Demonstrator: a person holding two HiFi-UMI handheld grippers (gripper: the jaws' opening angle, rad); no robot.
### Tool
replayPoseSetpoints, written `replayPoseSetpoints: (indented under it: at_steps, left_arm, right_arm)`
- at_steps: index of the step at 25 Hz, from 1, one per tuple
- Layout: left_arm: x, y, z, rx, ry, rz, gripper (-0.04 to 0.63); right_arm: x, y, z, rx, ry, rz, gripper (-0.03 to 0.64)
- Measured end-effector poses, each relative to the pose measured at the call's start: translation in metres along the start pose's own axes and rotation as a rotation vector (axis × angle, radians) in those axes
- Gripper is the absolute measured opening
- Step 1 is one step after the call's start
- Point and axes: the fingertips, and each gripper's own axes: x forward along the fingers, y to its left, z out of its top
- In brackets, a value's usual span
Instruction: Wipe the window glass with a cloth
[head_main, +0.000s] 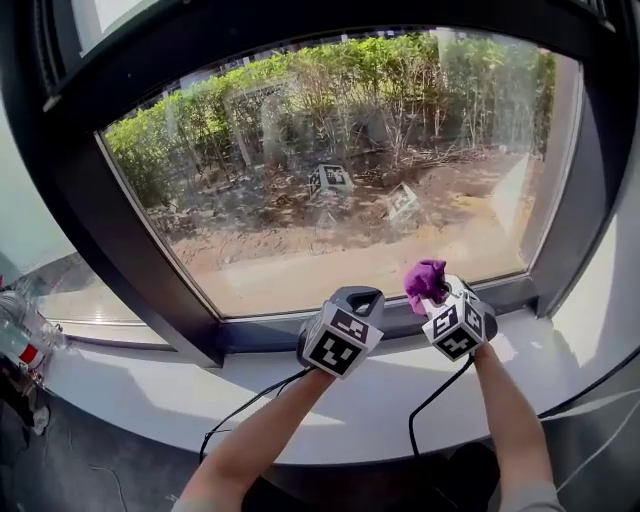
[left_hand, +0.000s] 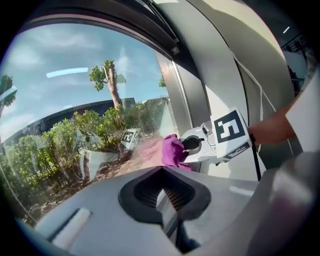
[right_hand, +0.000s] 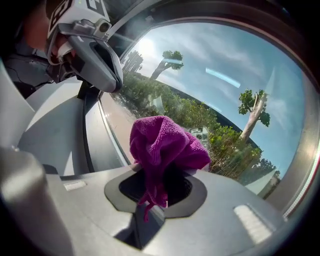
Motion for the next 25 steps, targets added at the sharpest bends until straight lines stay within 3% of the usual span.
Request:
replayPoseSetpoints:
  at_steps: [8, 15, 25]
  left_arm:
    - [-0.021, 0.025, 0.074, 0.021, -0.103, 0.059, 0.0]
    - [-0.046, 0.04, 0.13, 0.012, -0.171, 0.076, 0.0]
    - [-0.078, 0.047, 0.188, 0.064, -0.233, 0.112, 0.0]
  right_arm:
    - [-0.055, -0.065, 0.097, -0.006, -0.19, -0.057, 0.106]
    - [-0.088, -0.107, 0.165, -0.097, -0.272, -0.022, 0.109]
    - [-0.149, -0.19, 0.27, -0.098, -0.422, -0.132, 0.107]
